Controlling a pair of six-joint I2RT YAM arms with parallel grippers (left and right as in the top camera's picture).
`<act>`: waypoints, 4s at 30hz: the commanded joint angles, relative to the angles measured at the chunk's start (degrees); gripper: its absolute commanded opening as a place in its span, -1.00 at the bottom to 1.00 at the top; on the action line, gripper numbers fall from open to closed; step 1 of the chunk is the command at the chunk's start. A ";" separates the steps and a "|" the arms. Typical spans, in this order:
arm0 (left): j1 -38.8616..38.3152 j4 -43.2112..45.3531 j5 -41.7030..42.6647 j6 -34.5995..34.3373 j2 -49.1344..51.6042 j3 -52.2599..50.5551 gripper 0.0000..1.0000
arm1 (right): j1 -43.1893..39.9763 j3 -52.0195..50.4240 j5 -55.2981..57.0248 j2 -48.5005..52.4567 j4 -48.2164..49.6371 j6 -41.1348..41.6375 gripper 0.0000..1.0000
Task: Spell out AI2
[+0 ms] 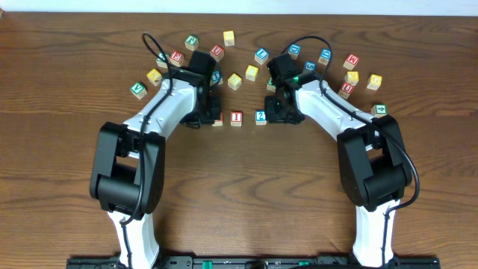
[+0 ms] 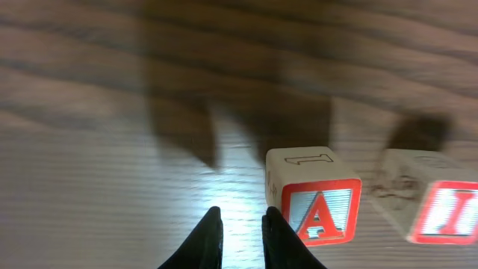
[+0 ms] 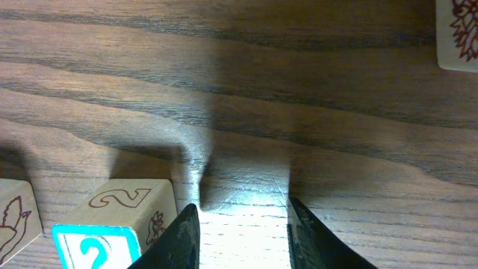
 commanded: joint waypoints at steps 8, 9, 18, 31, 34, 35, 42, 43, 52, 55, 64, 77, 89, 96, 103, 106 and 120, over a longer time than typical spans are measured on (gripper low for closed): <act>-2.16 1.31 0.11 0.52 0.46 -0.46 -0.63 | 0.35 -0.44 -0.20 0.52 -0.07 0.52 -0.34; -2.16 1.31 0.11 0.52 0.46 -0.46 -0.63 | 0.35 -0.44 -0.20 0.52 -0.07 0.50 -0.35; -2.23 1.92 0.15 0.52 0.44 -0.46 -0.63 | 0.74 -0.44 -0.39 0.52 0.17 0.52 -0.35; -5.49 3.52 0.13 0.52 0.46 -0.46 -0.63 | 1.95 -0.44 -0.42 0.52 0.39 0.52 -0.36; -5.79 3.78 0.13 0.55 0.46 -0.46 -0.63 | 1.97 -0.44 -0.44 0.52 0.50 0.55 -0.36; -5.81 3.80 0.13 0.52 0.46 -0.46 -0.63 | 1.97 -0.44 -0.44 0.52 0.61 0.55 -0.36; -5.86 4.92 0.15 1.03 0.44 -0.46 -0.63 | 2.21 -0.44 -2.43 0.52 2.32 0.55 -0.36; -5.86 5.07 0.15 1.44 0.46 -0.46 -0.63 | 2.38 -0.44 -2.40 0.52 2.36 0.55 -0.37; -5.90 5.07 0.17 2.05 0.46 -0.46 -0.63 | 3.34 -0.44 -2.32 0.52 2.75 1.62 -0.36; -5.90 5.07 0.17 2.08 0.46 -0.46 -0.63 | 3.34 -0.44 -2.32 0.52 2.91 1.79 -0.37; -5.88 4.87 0.11 4.31 0.44 -0.44 -0.63 | 3.23 -0.37 -2.32 0.44 2.91 1.77 -0.35; -4.50 2.89 0.09 7.28 0.04 1.49 -0.63 | 2.67 -0.31 -0.15 -3.08 1.75 1.55 -0.29; -1.57 1.84 -0.17 9.42 -6.88 1.64 -0.63 | -0.90 -0.28 -0.11 -8.44 0.52 -0.07 -0.27; 6.27 -1.03 -0.15 9.40 -20.76 1.64 -0.48 | -5.53 -0.28 -0.15 -18.08 -2.19 -3.85 -0.17; 14.64 -1.86 -0.13 9.40 -35.85 1.62 -0.06 | -11.06 -0.28 -0.17 -28.70 -7.54 -7.93 -0.11; 16.33 -1.86 -0.13 9.40 -39.39 1.62 0.06 | -11.96 -0.28 -0.17 -32.24 -9.75 -7.93 -0.11; 17.05 -8.76 -0.11 9.38 -43.06 1.44 0.95 | -13.64 -0.28 0.28 -44.89 -11.72 -7.91 0.99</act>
